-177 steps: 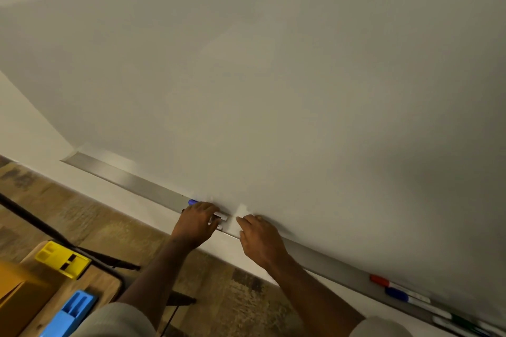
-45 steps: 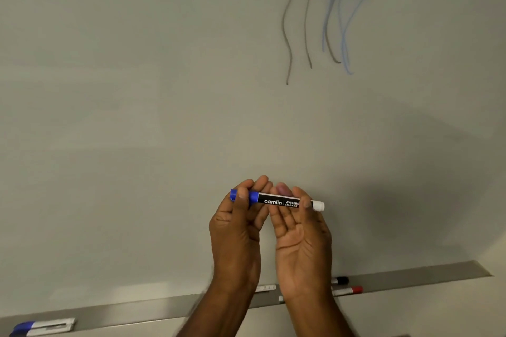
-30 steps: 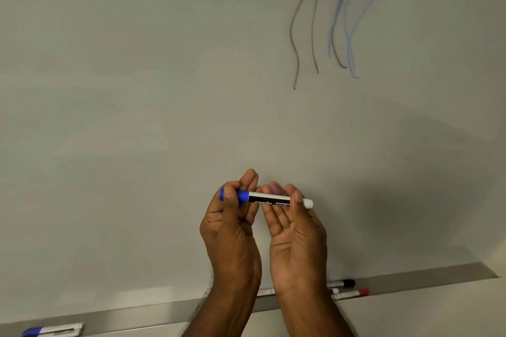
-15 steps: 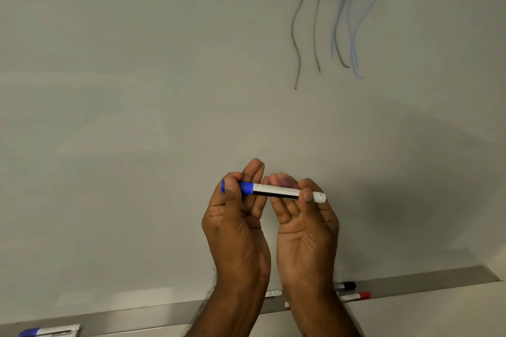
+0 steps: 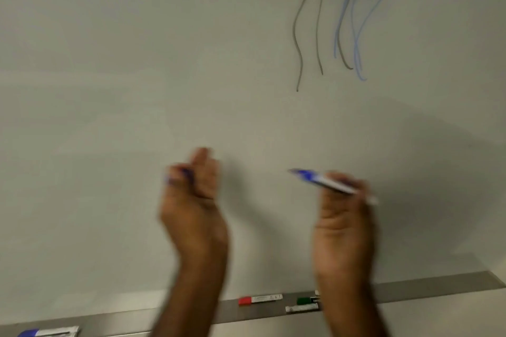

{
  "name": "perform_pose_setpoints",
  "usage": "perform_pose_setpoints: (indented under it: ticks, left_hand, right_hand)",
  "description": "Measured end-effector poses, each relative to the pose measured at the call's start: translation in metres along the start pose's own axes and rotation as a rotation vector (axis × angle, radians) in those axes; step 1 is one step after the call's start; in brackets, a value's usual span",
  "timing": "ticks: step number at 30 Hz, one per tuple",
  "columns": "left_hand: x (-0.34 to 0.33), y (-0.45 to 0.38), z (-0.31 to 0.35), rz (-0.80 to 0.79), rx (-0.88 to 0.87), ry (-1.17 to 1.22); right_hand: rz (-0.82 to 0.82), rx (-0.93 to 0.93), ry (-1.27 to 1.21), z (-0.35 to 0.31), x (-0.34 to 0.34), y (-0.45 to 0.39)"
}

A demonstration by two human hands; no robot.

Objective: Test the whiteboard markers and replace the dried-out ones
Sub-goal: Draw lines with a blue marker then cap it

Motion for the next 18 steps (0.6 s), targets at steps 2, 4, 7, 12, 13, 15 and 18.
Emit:
perform_pose_setpoints:
  ticks: [2,4,7,12,13,15,18]
  left_hand:
    - [0.013,-0.035,0.040,0.057,-0.165,0.039]
    - [0.007,-0.040,0.057,-0.010,-0.227,0.063]
    - [-0.021,-0.018,0.037,-0.126,-0.156,0.080]
    - [-0.051,-0.001,0.001,-0.371,-0.030,0.101]
    - [-0.053,-0.001,-0.004,-0.413,-0.014,0.079]
    - [-0.059,-0.001,-0.010,-0.476,-0.041,-0.038]
    - [-0.072,-0.003,-0.005,-0.534,-0.204,-0.250]
  right_hand:
    - [-0.041,0.133,-0.030,-0.038,0.013,-0.028]
    - [-0.027,0.131,0.000,-0.051,0.014,-0.038]
    - [-0.071,0.084,0.024,-0.036,-0.007,-0.032]
    - [-0.121,0.010,0.089,-0.015,-0.038,-0.032]
    - [-0.128,-0.001,0.096,-0.013,-0.043,-0.033]
    - [-0.136,-0.003,0.109,-0.013,-0.051,-0.038]
    - [-0.162,0.064,0.159,-0.019,-0.064,-0.050]
Point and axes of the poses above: each hand's wrist, its own y-axis away from the middle knuckle, its own x-axis out of the back of the hand, z = x × y, the point moved 3 cm from there along -y, towards the middle knuckle, and after that the axes turned 9 degrees about -y, right-handed, at the moved point
